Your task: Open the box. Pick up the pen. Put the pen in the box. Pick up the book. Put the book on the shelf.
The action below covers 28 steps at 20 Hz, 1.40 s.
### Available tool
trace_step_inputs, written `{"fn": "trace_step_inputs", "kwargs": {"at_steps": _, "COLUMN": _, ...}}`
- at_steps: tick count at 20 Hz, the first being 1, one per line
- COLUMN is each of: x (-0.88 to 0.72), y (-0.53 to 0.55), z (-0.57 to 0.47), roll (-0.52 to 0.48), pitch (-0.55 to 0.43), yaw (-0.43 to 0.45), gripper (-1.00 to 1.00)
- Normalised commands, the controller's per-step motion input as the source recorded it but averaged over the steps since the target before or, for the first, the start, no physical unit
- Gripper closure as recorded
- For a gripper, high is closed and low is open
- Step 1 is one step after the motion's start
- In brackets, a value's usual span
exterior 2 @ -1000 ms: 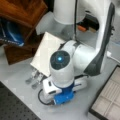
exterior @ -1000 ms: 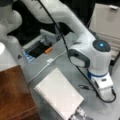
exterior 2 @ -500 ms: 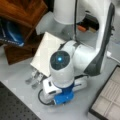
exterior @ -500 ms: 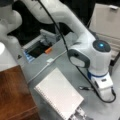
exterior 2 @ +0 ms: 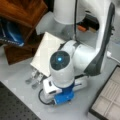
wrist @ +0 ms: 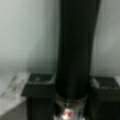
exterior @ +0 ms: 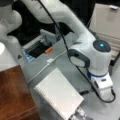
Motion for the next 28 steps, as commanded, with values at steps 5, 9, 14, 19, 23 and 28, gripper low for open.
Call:
{"fn": "trace_step_inputs", "kwargs": {"at_steps": 5, "x": -0.09, "y": 0.12, "z": 0.22, "roll": -0.026, "pitch": 0.099, "yaw": -0.201, "gripper": 1.0}}
{"fn": "trace_step_inputs", "kwargs": {"at_steps": 9, "x": -0.1, "y": 0.1, "z": 0.16, "roll": -0.07, "pitch": 0.09, "yaw": -0.302, "gripper": 1.0}}
{"fn": "trace_step_inputs", "kwargs": {"at_steps": 14, "x": -0.17, "y": 0.11, "z": 0.26, "roll": -0.067, "pitch": 0.03, "yaw": -0.356, "gripper": 1.0}}
{"fn": "trace_step_inputs", "kwargs": {"at_steps": 19, "x": -0.33, "y": 0.15, "z": 0.37, "roll": -0.021, "pitch": 0.049, "yaw": -0.376, "gripper": 1.0}}
{"fn": "trace_step_inputs", "kwargs": {"at_steps": 23, "x": -0.39, "y": 0.11, "z": 0.35, "roll": 0.031, "pitch": 0.02, "yaw": -0.34, "gripper": 1.0}}
{"fn": "trace_step_inputs", "kwargs": {"at_steps": 28, "x": -0.38, "y": 0.08, "z": 0.17, "roll": 0.118, "pitch": -0.093, "yaw": -0.474, "gripper": 1.0}}
